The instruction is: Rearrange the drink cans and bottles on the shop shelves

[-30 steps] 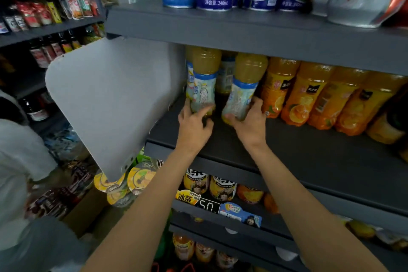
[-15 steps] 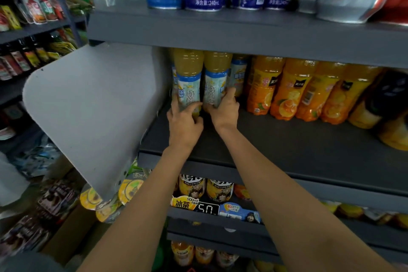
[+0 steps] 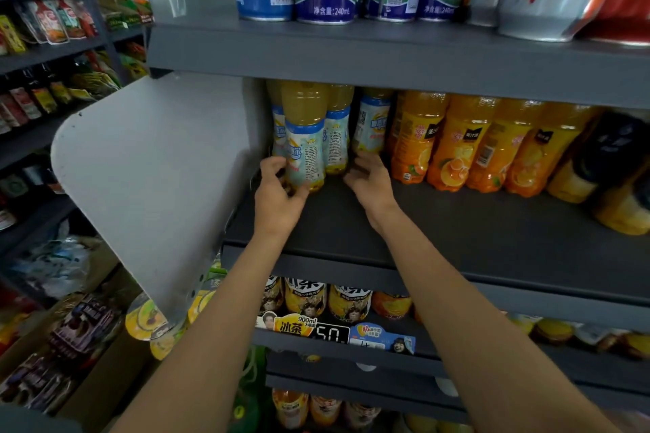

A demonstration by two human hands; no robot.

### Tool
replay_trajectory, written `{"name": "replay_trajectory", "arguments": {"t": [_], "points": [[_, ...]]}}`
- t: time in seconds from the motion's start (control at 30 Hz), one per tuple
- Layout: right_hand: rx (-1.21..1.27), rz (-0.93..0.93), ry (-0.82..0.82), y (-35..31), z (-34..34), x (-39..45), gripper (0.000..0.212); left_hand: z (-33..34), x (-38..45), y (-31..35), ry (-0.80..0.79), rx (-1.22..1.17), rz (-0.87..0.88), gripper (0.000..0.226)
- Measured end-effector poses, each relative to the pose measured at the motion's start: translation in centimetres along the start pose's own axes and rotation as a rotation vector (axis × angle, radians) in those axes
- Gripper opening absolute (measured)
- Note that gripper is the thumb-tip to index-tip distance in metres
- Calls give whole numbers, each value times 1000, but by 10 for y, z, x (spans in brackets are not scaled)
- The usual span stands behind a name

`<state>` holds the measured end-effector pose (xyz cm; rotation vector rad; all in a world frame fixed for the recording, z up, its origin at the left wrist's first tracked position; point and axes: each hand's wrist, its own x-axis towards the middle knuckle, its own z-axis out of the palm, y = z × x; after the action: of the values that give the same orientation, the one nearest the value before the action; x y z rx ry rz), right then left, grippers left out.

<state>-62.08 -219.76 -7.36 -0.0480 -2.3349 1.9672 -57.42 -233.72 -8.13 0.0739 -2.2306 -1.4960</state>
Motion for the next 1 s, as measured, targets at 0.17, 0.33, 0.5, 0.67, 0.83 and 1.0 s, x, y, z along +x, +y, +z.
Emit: {"name": "replay_trajectory", "arguments": {"t": [0.17, 0.33, 0.5, 0.67, 0.83, 1.0], "points": [[-30, -147, -1, 8, -19, -24, 41, 22, -2, 9, -159, 67, 124, 51], [-245, -218, 126, 9, -39, -18, 58, 56, 0, 23, -236, 133, 182, 55], [-455, -245, 274, 10, -34, -4, 59, 54, 8, 19, -277, 423, 208, 56], [-577, -186, 438, 7, -12, -1, 55, 51, 16, 16, -359, 645, 66, 66], [-707, -126, 447, -1, -6, 11, 47, 51, 20, 13, -376, 650, 75, 69], [-714, -103, 418, -3, 0, 9, 49, 47, 16, 10, -317, 580, 95, 66]]}}
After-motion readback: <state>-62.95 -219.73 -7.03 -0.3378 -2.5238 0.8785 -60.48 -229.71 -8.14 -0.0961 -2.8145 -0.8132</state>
